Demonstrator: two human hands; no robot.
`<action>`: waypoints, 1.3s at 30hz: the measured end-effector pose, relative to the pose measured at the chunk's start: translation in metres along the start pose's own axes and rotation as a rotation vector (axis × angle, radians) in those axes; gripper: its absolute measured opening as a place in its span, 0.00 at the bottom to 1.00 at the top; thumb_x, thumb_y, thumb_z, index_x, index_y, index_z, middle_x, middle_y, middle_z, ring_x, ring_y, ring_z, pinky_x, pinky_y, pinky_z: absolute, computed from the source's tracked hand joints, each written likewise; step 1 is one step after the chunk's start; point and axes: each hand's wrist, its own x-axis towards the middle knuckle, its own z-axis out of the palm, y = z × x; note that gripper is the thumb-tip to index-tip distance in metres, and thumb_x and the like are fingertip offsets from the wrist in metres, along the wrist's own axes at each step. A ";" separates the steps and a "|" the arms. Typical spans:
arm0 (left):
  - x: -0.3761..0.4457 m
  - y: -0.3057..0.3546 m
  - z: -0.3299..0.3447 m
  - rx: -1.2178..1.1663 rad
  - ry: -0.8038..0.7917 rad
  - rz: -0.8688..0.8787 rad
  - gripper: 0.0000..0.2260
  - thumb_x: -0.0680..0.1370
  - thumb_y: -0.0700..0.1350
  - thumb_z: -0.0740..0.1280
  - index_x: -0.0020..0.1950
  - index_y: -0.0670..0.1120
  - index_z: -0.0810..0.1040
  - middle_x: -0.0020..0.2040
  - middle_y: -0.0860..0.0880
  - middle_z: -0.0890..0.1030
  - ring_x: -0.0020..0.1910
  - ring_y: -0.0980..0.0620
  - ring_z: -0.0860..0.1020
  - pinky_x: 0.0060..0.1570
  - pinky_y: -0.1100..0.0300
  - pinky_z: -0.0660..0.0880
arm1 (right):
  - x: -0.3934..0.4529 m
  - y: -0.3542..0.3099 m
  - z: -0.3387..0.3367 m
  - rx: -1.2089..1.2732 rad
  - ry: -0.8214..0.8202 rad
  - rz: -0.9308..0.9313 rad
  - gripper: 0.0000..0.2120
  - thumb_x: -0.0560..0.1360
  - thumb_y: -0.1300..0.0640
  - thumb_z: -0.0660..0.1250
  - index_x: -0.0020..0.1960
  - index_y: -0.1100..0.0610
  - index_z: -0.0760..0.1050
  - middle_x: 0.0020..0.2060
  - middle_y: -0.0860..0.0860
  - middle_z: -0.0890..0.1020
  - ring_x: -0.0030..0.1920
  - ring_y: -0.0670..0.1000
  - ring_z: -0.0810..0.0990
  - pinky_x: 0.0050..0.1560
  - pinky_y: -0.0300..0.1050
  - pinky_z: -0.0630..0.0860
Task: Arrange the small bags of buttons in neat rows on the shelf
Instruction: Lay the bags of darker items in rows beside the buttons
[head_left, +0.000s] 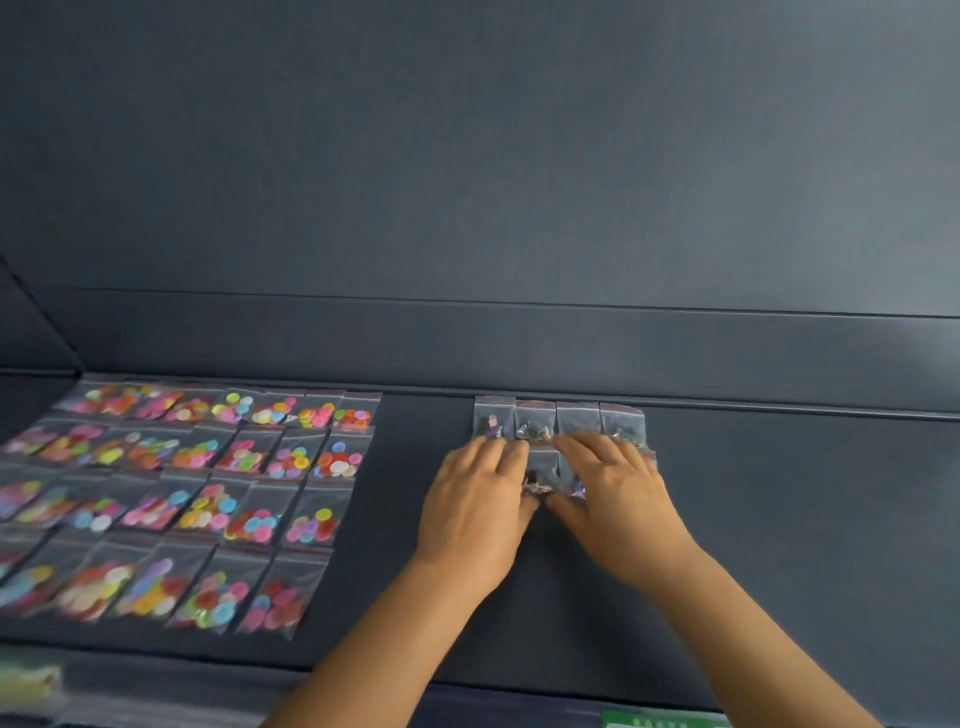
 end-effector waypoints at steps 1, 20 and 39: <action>-0.007 -0.009 -0.005 0.008 0.010 -0.023 0.26 0.80 0.53 0.59 0.76 0.48 0.57 0.75 0.49 0.63 0.75 0.49 0.58 0.73 0.56 0.53 | 0.000 -0.010 0.002 -0.014 -0.024 -0.024 0.29 0.76 0.46 0.63 0.74 0.49 0.59 0.72 0.46 0.64 0.73 0.52 0.60 0.71 0.47 0.56; -0.192 -0.256 -0.098 0.025 0.072 -0.374 0.27 0.81 0.56 0.55 0.77 0.51 0.53 0.75 0.51 0.60 0.74 0.50 0.57 0.72 0.56 0.54 | 0.002 -0.315 0.087 0.044 -0.154 -0.352 0.29 0.78 0.42 0.57 0.76 0.49 0.55 0.74 0.47 0.60 0.75 0.51 0.55 0.74 0.50 0.53; -0.305 -0.463 -0.160 0.030 0.219 -0.614 0.26 0.81 0.53 0.58 0.77 0.49 0.55 0.73 0.50 0.64 0.72 0.51 0.61 0.70 0.58 0.58 | 0.051 -0.552 0.157 0.077 -0.241 -0.555 0.29 0.77 0.44 0.60 0.75 0.49 0.56 0.74 0.46 0.60 0.74 0.50 0.55 0.75 0.52 0.52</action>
